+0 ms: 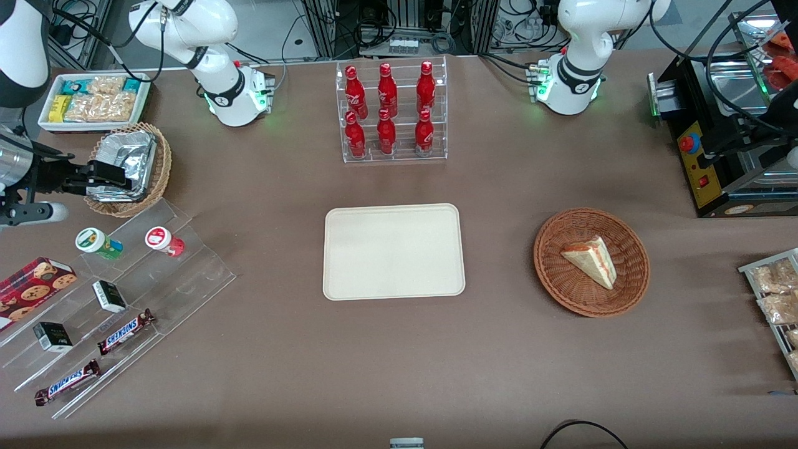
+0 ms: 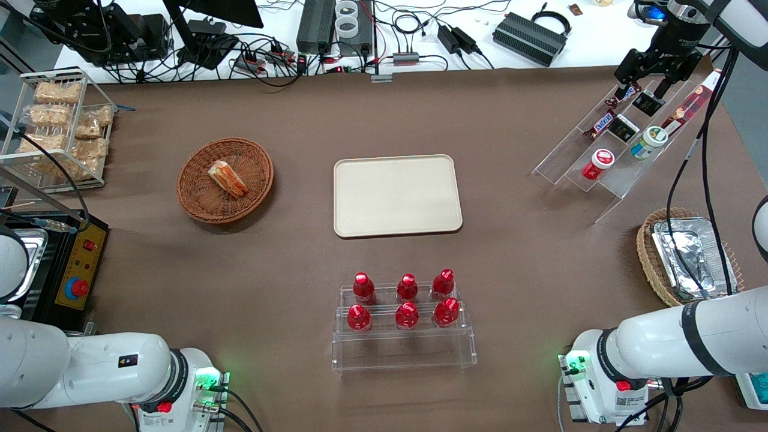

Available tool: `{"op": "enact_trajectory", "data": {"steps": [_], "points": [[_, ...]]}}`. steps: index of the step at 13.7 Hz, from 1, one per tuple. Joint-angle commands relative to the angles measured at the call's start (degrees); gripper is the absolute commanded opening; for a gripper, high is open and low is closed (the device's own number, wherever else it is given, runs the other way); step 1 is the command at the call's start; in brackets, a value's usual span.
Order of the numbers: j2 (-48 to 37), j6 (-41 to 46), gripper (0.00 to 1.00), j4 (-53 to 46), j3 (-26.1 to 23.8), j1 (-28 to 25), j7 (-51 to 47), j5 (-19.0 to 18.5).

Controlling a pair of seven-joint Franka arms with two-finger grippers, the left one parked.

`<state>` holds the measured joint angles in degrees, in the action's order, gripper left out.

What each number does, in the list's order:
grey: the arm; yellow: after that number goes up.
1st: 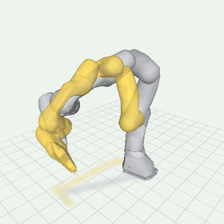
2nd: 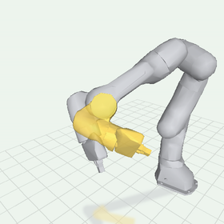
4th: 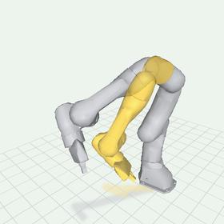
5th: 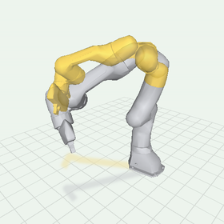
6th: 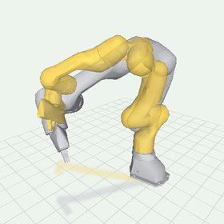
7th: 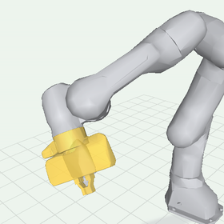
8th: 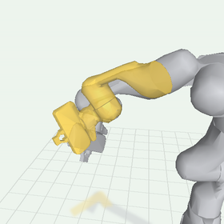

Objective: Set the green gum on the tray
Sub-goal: 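Move the right gripper down toward the green-lidded gum container on the shelf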

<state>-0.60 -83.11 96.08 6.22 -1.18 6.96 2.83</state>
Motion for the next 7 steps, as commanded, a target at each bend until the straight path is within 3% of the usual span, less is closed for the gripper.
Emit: {"op": "enact_trajectory", "data": {"steps": [1,7], "points": [[1.82,1.37,1.0,-2.39,0.46,-0.67,-1.59,-1.77],[2.45,-1.69,1.0,1.54,0.81,0.3,0.16,-2.48]]}}
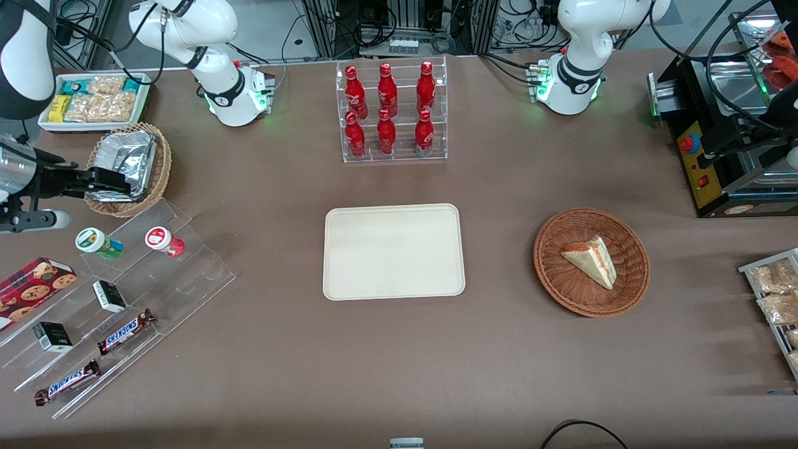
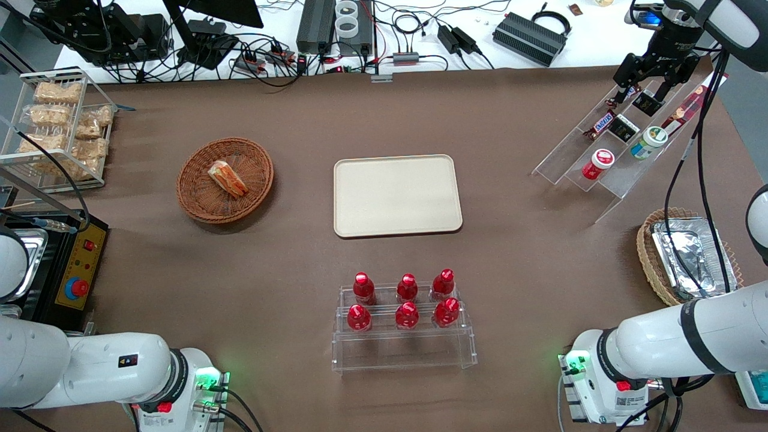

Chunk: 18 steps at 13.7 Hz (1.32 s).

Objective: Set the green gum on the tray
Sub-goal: 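Move the right gripper down toward the green-lidded gum container on the shelf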

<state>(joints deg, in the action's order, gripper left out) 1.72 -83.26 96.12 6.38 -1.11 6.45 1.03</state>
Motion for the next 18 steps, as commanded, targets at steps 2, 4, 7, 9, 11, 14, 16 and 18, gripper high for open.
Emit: {"op": "enact_trajectory", "data": {"steps": [2,4,7,9,11,14,16,18], "points": [[-0.31,-6.18,1.0,5.2,0.83,2.33,9.42,-0.68],[-0.66,-10.06,1.0,7.85,1.01,3.57,14.88,-0.76],[0.39,-15.77,1.0,9.17,1.53,6.99,33.05,-0.85],[1.0,-20.16,1.0,10.66,1.53,8.4,43.6,-2.08],[2.67,-22.9,1.0,10.94,1.53,9.98,53.45,-2.08],[4.43,-25.45,1.0,10.94,1.53,11.92,58.49,-2.08],[5.22,-28.78,1.0,12.33,1.53,12.88,61.04,-2.0],[5.05,-32.73,1.0,15.58,1.53,13.42,61.4,-1.91]]}}
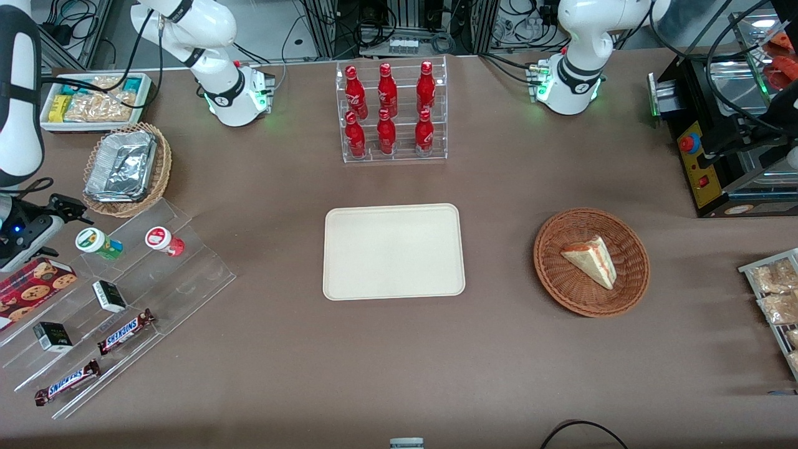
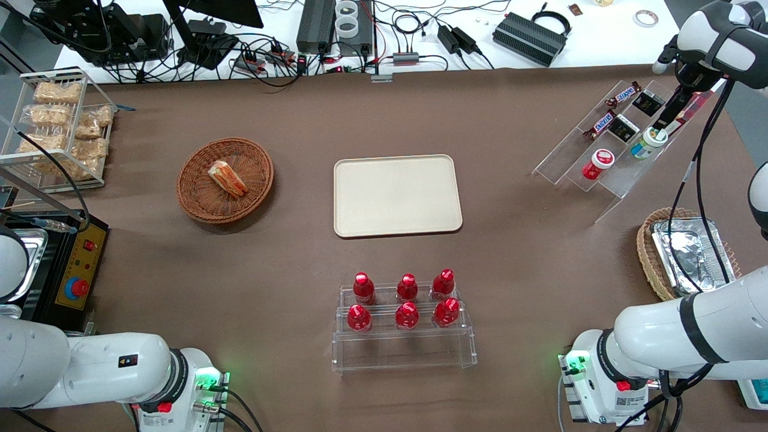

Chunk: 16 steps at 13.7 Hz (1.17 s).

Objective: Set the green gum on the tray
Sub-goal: 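Move the right gripper down toward the green-lidded gum container on the shelf, then close the right gripper on the green-lidded gum container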

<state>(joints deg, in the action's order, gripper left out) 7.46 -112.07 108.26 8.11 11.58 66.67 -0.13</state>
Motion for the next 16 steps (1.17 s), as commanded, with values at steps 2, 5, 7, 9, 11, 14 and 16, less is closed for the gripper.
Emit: {"op": "enact_trajectory", "data": {"steps": [2,5,7,9,11,14,16], "points": [[-0.87,-6.31,1.0,5.73,-0.2,1.42,1.18,-0.4],[-0.87,-6.85,1.0,7.05,-0.2,1.43,0.83,0.04],[-0.87,-8.42,1.0,8.72,-0.28,1.51,0.48,0.04],[-0.96,-9.48,0.87,9.78,-0.28,1.51,0.48,0.04],[-0.87,-9.49,0.19,9.87,-0.2,1.43,0.48,0.04],[-1.65,-7.65,0.0,8.91,-0.28,0.9,0.21,-0.05],[-2.1,-3.71,0.0,5.32,-0.98,0.55,-0.22,-0.05]]}}
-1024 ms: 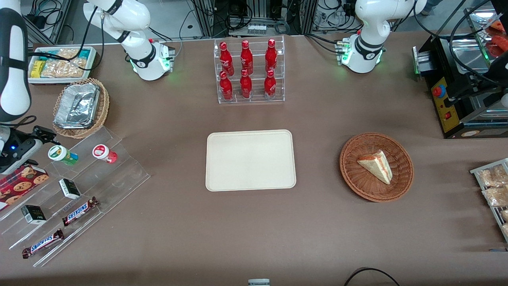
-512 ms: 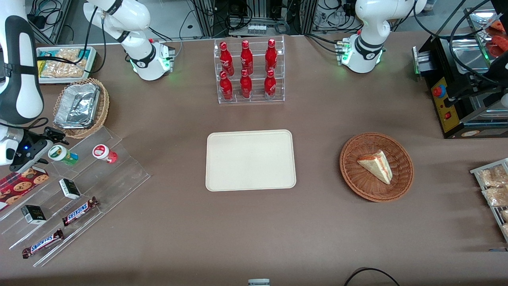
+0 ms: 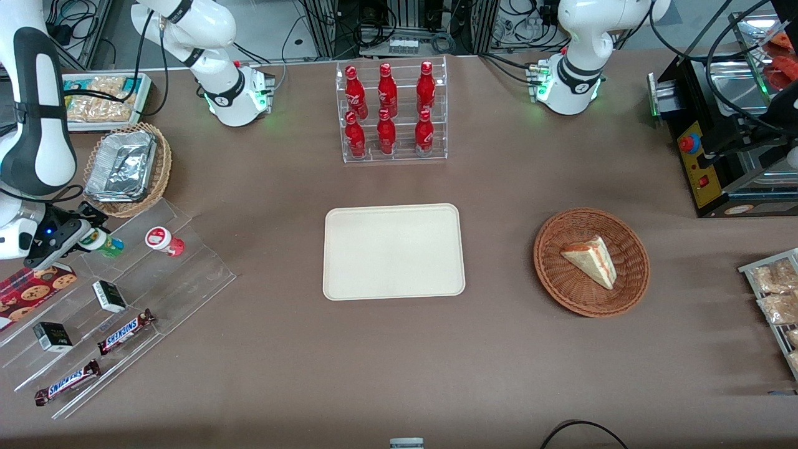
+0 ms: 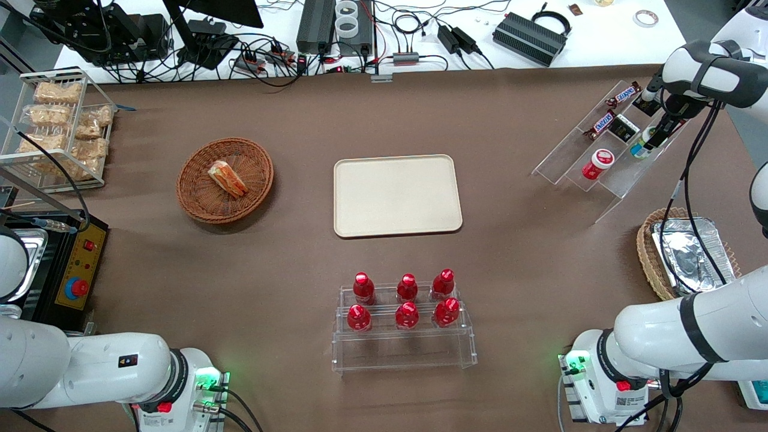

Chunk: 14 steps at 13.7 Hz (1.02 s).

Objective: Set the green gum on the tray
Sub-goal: 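Close the right gripper on the green-lidded gum container, then lift the gum container off the shelf and carry it over the cream tray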

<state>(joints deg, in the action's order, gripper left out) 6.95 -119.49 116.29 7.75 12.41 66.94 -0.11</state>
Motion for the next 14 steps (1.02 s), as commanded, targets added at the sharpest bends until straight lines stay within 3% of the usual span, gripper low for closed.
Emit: {"op": "enact_trajectory", "data": {"steps": [1,4,9,14], "points": [[-1.33,6.53,0.0,-5.35,-0.81,-1.07,-1.11,-0.06],[-0.1,16.11,0.0,-13.09,-0.9,-5.8,-9.61,-0.06],[1.31,17.36,0.0,-13.46,-0.98,-17.14,-29.99,0.11],[5.69,16.49,0.0,-13.72,-0.9,-29.18,-51.78,7.65]]}}
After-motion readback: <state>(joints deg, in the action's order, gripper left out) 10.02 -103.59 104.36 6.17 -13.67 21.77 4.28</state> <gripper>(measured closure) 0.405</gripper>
